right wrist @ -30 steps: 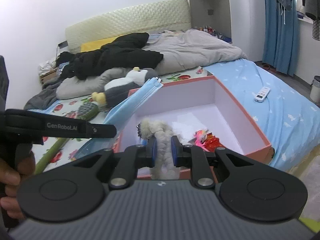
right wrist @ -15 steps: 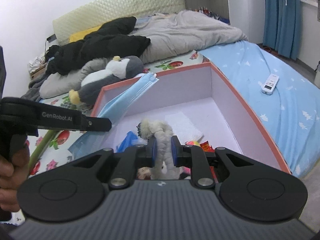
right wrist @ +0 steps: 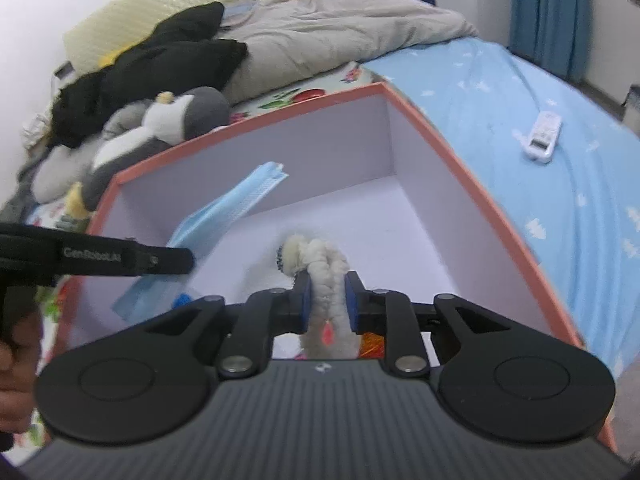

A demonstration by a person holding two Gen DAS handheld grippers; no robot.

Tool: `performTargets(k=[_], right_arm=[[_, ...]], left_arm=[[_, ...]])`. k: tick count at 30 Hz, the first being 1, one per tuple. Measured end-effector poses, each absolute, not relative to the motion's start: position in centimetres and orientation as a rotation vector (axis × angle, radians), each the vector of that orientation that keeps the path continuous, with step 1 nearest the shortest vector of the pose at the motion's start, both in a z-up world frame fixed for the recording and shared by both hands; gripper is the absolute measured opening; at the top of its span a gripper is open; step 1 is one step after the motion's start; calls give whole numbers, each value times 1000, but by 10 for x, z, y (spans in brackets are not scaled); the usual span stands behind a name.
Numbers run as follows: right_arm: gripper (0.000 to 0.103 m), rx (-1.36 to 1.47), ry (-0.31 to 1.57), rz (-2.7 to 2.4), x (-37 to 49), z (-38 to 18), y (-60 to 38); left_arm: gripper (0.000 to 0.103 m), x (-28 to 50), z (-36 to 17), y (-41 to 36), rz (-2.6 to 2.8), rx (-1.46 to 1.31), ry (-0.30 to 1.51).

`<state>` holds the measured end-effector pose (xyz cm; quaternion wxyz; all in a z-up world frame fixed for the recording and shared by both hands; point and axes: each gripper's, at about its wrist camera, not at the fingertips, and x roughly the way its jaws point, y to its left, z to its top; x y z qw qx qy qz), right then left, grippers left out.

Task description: Organize soft objects

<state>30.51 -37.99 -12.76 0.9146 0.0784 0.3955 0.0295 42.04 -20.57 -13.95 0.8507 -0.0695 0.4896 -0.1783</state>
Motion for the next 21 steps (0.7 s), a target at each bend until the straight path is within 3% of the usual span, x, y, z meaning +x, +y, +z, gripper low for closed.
performTargets(k=[1,3,4,5,12,21], right_arm=[[26,146,813,62,305,-127,-378],[36,144,808,63,303,-126,-377],[39,146,804,58,303,-125,-378],[42,145,797,50,302,-123,-379],[43,147,749,37,285,-98,-377],[43,155,633,50,228,-40,-365]], left_arm=[[7,423,-142,-207,-369,-140,1030],[20,427,-145,-207,-360,-144,1023],[33,427,-145,-207,-363,-150,1024],[39,428,-146,-207,-366,-153,1031],[39,415,-132,-199,-360,-140,996],[39,360,-69,-186,-394,-125,882]])
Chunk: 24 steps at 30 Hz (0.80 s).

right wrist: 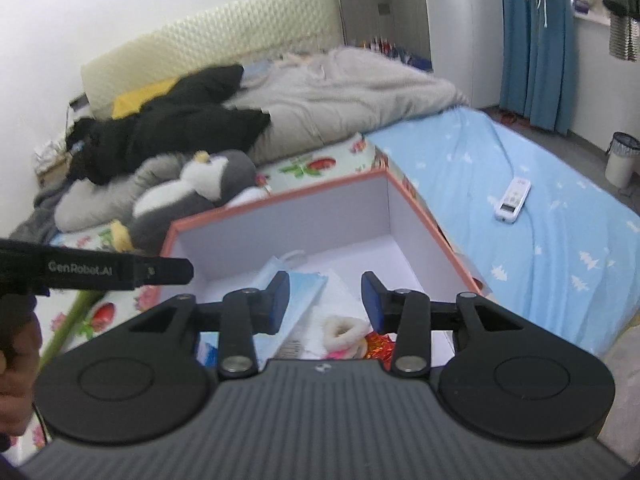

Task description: Organize soft objects

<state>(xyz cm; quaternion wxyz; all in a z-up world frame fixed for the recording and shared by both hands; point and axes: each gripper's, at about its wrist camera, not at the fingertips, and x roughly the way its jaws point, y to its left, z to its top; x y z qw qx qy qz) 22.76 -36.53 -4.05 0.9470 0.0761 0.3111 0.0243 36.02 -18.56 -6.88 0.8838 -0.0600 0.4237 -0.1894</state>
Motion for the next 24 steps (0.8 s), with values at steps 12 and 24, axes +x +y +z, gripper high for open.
performTargets(k=[12,24], right_arm=[[43,183,569,19,149,-1,-348],[43,184,522,20,92,6,-331]], left_arm=[[39,263,-1,-162,-476,-125,747],[39,181,23,-129,-479,-134,692]])
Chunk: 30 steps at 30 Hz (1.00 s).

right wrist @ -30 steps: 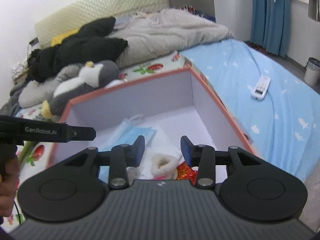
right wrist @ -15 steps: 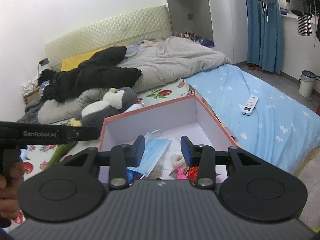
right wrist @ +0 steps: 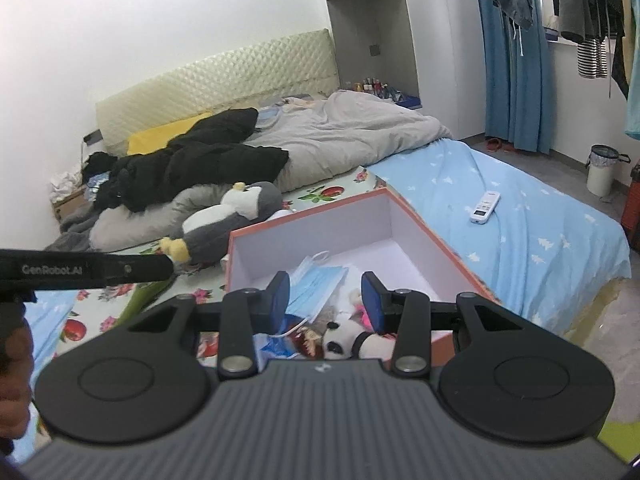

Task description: Organize soft objects

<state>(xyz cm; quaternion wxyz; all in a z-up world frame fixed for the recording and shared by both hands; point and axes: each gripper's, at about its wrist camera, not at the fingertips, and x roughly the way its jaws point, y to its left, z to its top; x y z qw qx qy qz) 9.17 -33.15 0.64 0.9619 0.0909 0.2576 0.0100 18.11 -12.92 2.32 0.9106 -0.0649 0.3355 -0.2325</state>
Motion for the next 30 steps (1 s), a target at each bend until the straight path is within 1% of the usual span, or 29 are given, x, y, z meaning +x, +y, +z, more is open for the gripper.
performTargets(k=[10,17,28,29,30], right_arm=[[43,194,532,30,57,4,-318],[43,203,585,17,33,-7,-312],[43,165,566,11,28,0,-311],[43,158,567,15,29,0,-311],[50,151,570,13,30,0,-311]], left_arm=[[39,123,28,-119,-448,-131,682],[39,89,22,-116,-436,-139,699],[40,71,20,-113,-402,-120,688],[46,71,20,-112,-401,-122,687],[53,72,21,-112,-400,-124,686]])
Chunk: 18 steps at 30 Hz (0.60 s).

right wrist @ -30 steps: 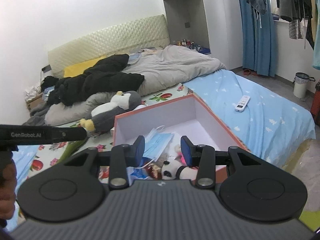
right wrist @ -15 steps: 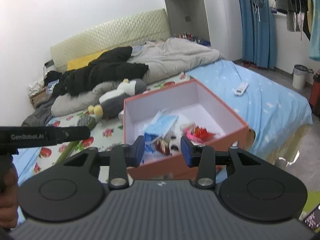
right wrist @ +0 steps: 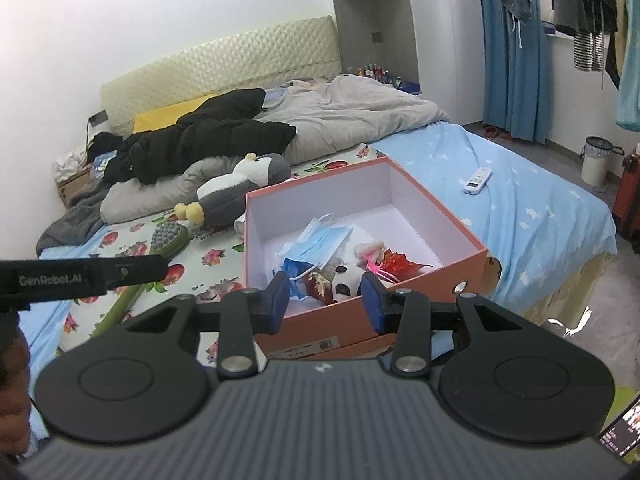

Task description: Organize soft objects

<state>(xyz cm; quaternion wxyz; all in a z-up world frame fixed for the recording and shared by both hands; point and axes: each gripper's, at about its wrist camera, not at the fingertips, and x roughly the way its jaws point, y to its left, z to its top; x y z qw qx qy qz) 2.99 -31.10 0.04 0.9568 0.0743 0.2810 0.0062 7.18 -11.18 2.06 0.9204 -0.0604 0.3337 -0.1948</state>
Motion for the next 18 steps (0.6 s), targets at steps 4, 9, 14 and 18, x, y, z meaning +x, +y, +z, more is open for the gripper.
performTargets(k=[4,9,14,18], right_arm=[[94,140,565,-11,32,0,-315],[94,135,583,-35,35,-2,-320],[94,141,580,-45,35,-2,-324],[94,130,582,-52,35,-3,-323]], left_arm=[[92,74,22,-111,-391,-133,686],[98,78,22,-109,-369,-137,685],[101,80,22,-111,-341,-117,696],[102,81,20,-113,-333,-104,700]])
